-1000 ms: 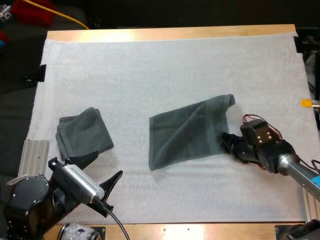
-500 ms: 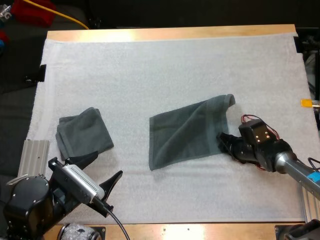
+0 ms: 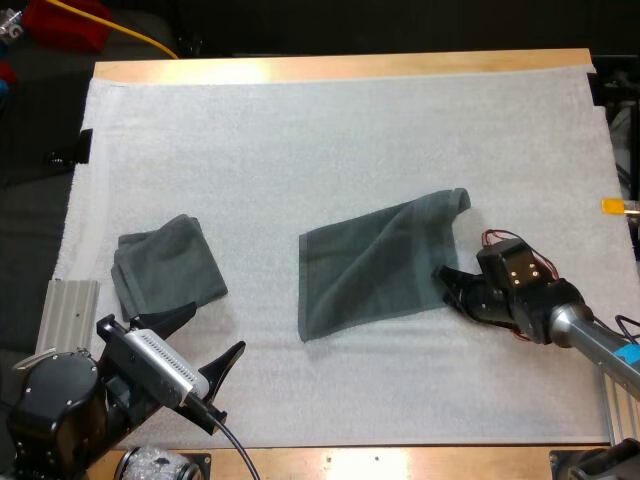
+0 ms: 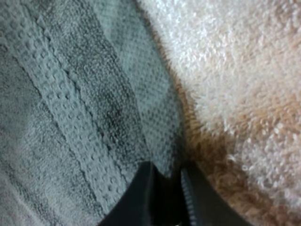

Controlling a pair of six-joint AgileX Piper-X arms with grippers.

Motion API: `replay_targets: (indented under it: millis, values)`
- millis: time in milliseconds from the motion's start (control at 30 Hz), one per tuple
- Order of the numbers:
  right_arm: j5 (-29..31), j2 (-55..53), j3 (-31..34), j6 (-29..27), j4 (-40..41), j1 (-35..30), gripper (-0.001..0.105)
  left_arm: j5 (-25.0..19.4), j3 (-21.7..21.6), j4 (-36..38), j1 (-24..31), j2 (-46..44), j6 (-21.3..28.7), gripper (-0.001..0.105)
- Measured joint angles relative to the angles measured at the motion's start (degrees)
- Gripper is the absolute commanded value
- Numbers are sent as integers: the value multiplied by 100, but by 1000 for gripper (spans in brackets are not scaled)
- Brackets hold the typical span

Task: Pick towel from pile, fold and stack

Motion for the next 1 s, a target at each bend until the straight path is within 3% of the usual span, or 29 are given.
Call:
replay_targets:
  millis: [133,433,667,867,1000]
  values:
    - [166,-211,0,-439,213,0,2,48,105,0,0,0,-30,65]
    - [384,-610,0,-1138,1128,0,2,849,923,-305,0,23,-895,65]
    - [384,-617,0,-1194,1461,0,2,1351,1324,-855,0,307,-1789,65]
    - [333,-617,0,-1194,1474,0,2,1393,1379,-962,0,1148,-2408,65]
    - [301,-617,0,-1194,1485,0,2,1393,1379,-980,0,1850,-2508,65]
